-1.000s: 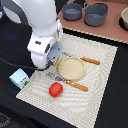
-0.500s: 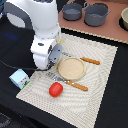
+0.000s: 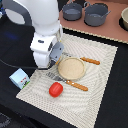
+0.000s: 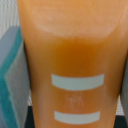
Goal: Interact with the objects in diverse but meaningful ways.
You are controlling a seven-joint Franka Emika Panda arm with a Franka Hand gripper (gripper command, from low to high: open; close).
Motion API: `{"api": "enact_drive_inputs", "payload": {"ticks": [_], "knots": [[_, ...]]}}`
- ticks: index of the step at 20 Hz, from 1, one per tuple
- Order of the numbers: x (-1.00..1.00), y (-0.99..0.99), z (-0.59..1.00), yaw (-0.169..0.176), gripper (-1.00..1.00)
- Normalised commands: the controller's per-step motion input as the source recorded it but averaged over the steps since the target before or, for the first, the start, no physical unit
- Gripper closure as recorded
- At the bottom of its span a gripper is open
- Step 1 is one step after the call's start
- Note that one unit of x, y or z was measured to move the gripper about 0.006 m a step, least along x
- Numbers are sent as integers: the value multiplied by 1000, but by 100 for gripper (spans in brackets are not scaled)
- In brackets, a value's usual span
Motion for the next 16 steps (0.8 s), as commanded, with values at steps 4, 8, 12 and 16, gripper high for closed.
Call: {"api": "enact_drive_inputs", "payload": {"ticks": [4,8,12,16], "knots": [[970,0,884,-61,100],[1000,-58,451,-25,100],[1000,-149,406,-35,100],[1000,-253,307,-48,100]]}}
